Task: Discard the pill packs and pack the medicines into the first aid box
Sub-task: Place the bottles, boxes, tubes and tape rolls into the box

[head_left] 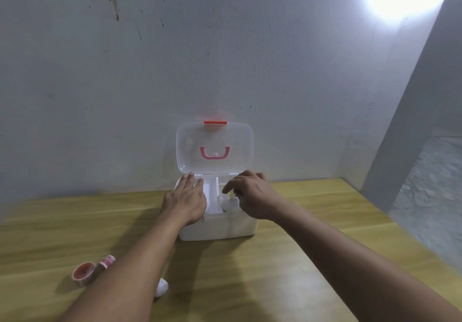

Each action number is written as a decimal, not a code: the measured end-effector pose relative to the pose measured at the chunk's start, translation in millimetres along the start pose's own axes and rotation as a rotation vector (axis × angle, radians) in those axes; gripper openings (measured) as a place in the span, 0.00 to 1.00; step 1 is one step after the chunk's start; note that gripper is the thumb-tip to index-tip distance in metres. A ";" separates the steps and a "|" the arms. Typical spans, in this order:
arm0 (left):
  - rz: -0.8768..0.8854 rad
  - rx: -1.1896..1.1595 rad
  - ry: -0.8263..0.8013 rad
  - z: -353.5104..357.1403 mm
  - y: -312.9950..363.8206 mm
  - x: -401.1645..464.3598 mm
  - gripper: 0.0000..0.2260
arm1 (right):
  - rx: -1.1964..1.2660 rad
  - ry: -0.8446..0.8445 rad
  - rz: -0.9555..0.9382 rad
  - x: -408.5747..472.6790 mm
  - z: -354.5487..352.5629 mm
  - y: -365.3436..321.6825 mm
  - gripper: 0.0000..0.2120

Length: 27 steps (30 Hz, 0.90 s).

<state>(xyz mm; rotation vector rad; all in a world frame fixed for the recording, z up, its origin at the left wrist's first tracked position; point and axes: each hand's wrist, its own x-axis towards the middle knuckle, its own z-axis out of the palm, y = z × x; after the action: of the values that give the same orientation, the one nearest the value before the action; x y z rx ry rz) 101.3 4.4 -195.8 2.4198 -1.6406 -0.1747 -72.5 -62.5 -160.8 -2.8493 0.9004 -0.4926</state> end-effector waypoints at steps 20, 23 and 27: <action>-0.031 -0.122 0.081 0.2 0.2 -4.7 0.25 | -0.172 -0.099 -0.031 15.8 1.5 3.8 0.14; -0.032 -0.109 0.075 0.0 0.7 -4.1 0.25 | -0.231 -0.076 -0.098 15.8 -1.6 0.9 0.10; -0.035 -0.099 0.075 0.5 0.2 -3.8 0.25 | -0.252 -0.006 -0.121 14.1 -11.0 2.6 0.05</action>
<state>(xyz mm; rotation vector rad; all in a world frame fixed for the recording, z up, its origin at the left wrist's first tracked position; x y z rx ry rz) 99.6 7.9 -196.3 2.3525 -1.5222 -0.1640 -66.7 -72.8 -147.1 -3.1455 0.8479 -0.4091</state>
